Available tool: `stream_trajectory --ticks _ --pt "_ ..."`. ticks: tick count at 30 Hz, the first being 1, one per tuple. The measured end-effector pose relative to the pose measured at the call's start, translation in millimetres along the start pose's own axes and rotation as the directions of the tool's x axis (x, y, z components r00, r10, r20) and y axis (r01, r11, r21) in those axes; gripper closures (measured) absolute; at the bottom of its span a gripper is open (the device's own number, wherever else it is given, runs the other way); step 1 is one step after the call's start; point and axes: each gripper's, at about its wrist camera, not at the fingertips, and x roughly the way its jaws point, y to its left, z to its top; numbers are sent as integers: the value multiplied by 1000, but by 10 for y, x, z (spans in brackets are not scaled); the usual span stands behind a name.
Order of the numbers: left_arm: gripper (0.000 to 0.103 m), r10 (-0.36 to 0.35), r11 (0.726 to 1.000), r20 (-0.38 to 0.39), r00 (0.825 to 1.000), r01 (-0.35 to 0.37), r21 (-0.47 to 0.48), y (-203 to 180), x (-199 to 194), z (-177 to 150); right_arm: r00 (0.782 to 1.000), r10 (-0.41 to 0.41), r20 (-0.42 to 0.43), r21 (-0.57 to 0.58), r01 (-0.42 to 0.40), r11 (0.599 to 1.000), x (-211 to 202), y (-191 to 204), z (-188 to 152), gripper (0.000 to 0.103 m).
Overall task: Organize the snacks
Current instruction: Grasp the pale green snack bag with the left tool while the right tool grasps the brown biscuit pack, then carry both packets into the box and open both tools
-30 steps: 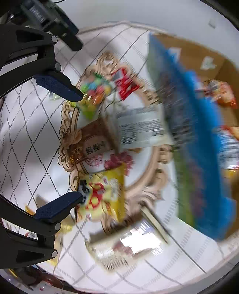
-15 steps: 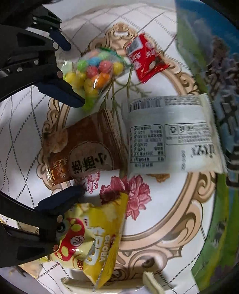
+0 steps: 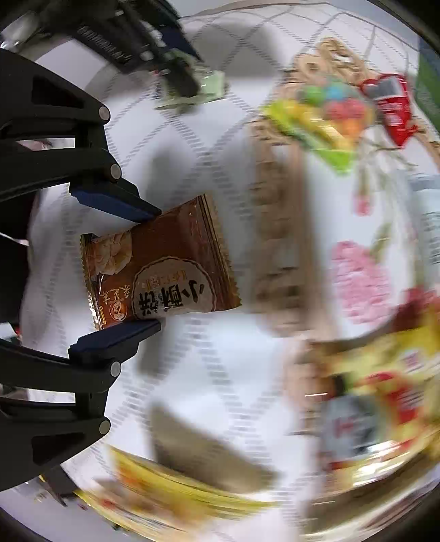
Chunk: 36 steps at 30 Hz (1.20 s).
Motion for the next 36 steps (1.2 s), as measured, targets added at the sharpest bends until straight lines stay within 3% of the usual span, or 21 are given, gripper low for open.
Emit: stream_trajectory --ticks 5,8,13,16,17,18,22,27,31,36 --pt "62 2 1000 -9 1000 -2 2 -17 110 -128 1000 11 1 41 -11 999 126 -35 -229 38" --pt "60 18 1000 -20 1000 -18 20 -56 169 -149 1000 16 -5 46 -16 999 185 6 -207 25" --pt "61 34 999 -11 999 -33 31 -165 135 -93 999 -43 -3 11 43 999 310 247 -242 18" --pt "63 38 999 -1 999 -38 34 -236 28 -13 998 -61 18 13 61 998 342 343 -296 24" --pt "64 39 999 3 999 -39 32 -295 -34 8 997 -69 30 14 69 998 332 346 -333 39" --pt "65 36 999 8 999 -37 29 -315 -55 -21 997 -71 39 15 71 997 318 352 -346 43" --pt "69 18 1000 14 1000 -19 20 -290 -196 -98 996 -52 66 19 51 999 217 355 -424 43" --pt "69 -27 1000 30 999 27 7 -381 -446 -186 995 4 101 26 -7 1000 -100 311 -482 43" --pt "69 -104 994 63 993 105 -19 -441 -784 -113 985 67 157 27 -72 997 -586 151 -470 43" --pt "69 -221 973 178 959 229 -27 -504 -1494 249 956 120 266 25 -132 991 -1289 -72 -225 43"
